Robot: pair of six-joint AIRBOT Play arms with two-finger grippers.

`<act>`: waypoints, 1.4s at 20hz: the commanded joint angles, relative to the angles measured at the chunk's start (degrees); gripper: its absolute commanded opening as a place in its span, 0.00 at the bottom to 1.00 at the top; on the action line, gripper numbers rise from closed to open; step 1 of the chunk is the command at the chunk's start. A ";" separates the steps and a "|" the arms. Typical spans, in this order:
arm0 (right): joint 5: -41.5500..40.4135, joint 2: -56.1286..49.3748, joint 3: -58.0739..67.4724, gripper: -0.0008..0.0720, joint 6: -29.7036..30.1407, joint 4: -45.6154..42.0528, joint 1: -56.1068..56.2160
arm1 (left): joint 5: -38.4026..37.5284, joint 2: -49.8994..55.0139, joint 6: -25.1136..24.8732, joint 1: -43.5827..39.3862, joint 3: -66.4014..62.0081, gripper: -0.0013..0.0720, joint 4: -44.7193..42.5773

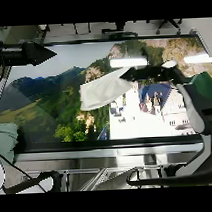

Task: Fold the shirts.

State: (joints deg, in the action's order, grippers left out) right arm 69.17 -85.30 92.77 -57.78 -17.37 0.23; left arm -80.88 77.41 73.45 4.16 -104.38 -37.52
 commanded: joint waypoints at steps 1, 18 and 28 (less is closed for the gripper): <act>0.15 7.63 1.25 0.05 -0.72 0.68 -11.52 | -0.22 0.00 -0.02 0.04 -0.04 0.04 -0.02; 17.16 20.28 9.03 0.05 -31.08 -23.74 -60.87 | -0.20 0.04 -0.61 0.04 -0.04 0.04 -0.37; 29.99 21.22 -1.44 0.05 -35.26 -47.41 -60.85 | -0.22 0.04 -0.59 0.02 -0.02 0.04 -0.35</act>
State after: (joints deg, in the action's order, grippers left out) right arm 97.10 -64.29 95.81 -91.81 -58.70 -60.49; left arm -81.10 77.41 72.84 4.16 -104.38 -37.85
